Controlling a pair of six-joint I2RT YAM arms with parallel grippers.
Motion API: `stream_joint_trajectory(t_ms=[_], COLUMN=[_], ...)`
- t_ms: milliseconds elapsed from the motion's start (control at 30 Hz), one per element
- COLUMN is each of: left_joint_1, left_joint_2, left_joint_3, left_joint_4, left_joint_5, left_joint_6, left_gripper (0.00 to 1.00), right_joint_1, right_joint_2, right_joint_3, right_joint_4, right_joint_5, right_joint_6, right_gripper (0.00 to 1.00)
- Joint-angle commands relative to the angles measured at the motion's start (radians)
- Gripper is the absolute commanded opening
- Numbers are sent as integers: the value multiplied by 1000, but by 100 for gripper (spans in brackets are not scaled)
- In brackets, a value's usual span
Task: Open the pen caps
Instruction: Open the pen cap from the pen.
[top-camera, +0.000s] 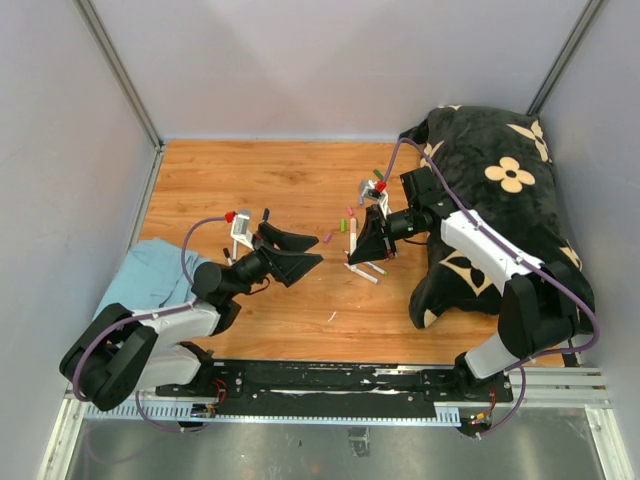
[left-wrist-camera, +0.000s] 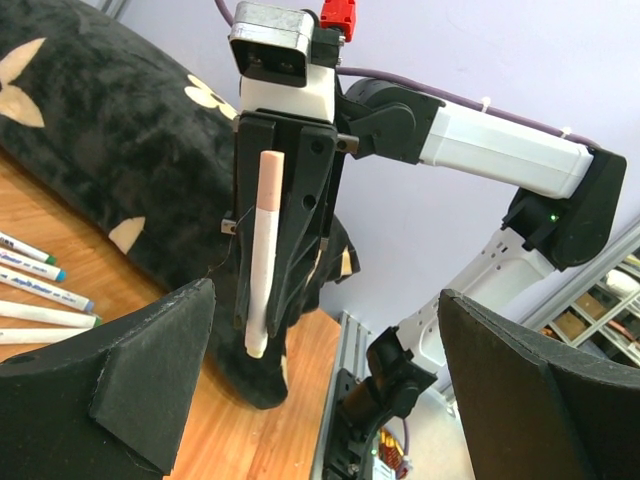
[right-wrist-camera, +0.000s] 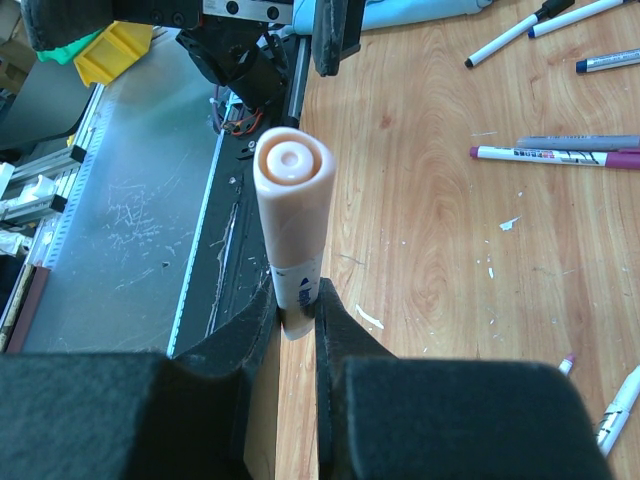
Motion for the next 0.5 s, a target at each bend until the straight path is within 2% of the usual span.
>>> stream_joint_trajectory(t_ms=[0, 467], left_joint_1=[8, 8], left_joint_2=[20, 100], left_joint_3=[34, 86], left_joint_4=[42, 83], left_joint_5=[5, 34], left_joint_6=[16, -7], left_gripper=[97, 97], right_joint_1=[0, 3], right_joint_2=[2, -2], right_joint_3=[-12, -14], right_joint_4=[-10, -11], right_joint_5=[-40, -42], right_joint_6=[-19, -18], right_gripper=[2, 2])
